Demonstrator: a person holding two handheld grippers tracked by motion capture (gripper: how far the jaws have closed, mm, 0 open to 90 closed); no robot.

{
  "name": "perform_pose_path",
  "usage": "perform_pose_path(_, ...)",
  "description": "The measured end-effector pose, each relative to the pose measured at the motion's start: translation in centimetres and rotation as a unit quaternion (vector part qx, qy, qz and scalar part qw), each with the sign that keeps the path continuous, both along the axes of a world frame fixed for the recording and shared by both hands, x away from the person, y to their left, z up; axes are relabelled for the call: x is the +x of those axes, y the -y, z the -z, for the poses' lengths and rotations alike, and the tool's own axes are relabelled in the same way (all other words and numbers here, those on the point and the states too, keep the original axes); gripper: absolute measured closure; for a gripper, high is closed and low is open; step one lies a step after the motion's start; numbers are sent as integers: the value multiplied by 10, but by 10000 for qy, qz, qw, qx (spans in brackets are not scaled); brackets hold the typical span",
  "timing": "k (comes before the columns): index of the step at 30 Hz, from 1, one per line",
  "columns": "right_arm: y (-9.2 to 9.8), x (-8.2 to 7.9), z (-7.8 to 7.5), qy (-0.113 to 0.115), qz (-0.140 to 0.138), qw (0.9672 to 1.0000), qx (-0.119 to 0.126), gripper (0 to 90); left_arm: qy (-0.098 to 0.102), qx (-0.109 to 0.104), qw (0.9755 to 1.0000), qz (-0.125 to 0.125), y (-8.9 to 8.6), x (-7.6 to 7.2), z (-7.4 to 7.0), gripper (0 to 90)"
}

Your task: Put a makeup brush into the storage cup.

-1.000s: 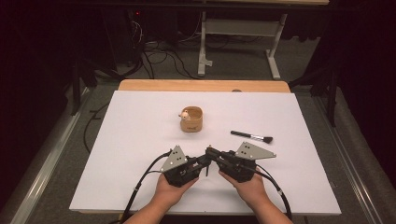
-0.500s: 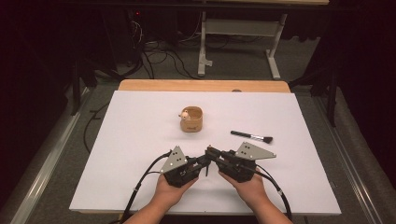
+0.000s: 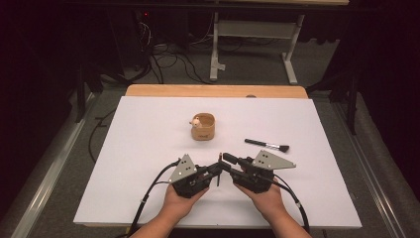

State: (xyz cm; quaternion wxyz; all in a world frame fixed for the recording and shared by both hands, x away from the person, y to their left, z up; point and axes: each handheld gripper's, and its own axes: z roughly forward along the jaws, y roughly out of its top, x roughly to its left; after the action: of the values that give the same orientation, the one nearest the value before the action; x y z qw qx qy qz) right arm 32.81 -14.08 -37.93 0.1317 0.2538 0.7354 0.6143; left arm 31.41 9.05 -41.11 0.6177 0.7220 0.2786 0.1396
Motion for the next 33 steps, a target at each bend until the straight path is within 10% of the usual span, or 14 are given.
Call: perform_pose_path(33,24,4,-4,148,418,9985,-317,509,76,-83,9987,-487,-31,10,-10,826)
